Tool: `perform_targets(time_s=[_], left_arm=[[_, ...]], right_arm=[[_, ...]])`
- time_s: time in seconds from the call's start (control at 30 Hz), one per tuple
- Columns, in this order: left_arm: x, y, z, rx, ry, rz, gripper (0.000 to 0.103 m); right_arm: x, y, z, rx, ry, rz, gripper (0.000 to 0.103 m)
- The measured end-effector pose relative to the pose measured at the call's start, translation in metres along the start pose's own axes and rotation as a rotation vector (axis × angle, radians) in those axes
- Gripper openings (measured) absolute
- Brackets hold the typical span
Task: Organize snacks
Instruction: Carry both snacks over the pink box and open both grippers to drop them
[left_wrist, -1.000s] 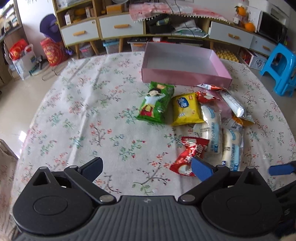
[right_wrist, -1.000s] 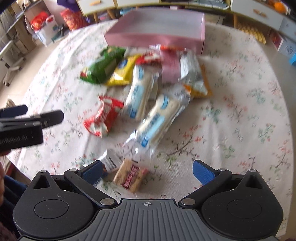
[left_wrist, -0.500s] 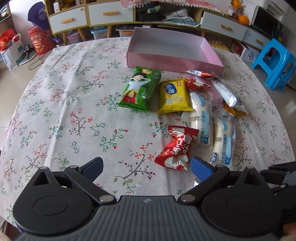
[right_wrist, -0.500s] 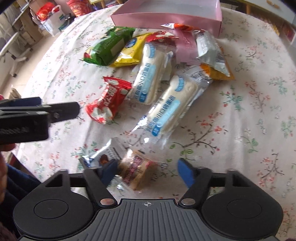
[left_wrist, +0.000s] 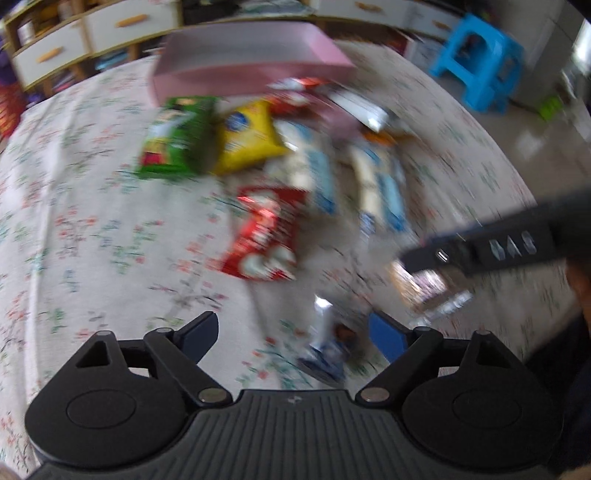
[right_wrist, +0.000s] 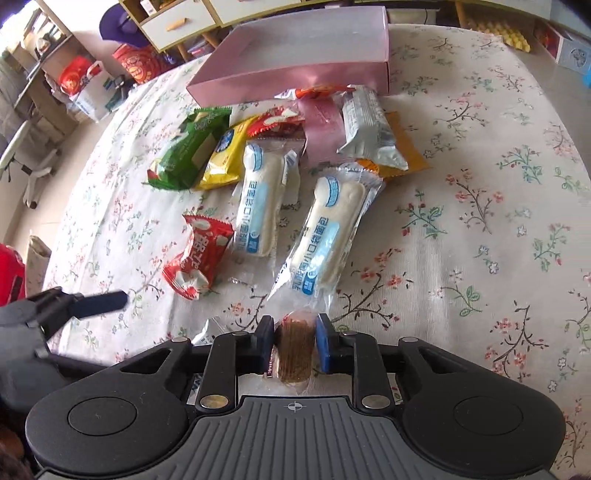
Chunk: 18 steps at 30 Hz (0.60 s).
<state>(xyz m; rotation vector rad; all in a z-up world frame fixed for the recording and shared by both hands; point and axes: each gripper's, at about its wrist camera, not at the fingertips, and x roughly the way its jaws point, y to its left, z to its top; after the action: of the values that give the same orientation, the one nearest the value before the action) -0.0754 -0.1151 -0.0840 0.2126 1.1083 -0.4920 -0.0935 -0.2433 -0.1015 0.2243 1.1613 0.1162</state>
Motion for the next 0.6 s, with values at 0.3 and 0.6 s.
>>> perform_targets(time_s=[0.3,0.6], left_arm=[[0.01,-0.017,-0.008,0.12,-0.024,0.06,0.026],[-0.015,0.013,0.009,-0.026,-0.14,-0.057,0.022]], right_arm=[[0.004,0.01,-0.002,-0.015,0.079,0.056,0.026],[-0.025,-0.002,0.012,0.035,-0.034,0.116,0.019]])
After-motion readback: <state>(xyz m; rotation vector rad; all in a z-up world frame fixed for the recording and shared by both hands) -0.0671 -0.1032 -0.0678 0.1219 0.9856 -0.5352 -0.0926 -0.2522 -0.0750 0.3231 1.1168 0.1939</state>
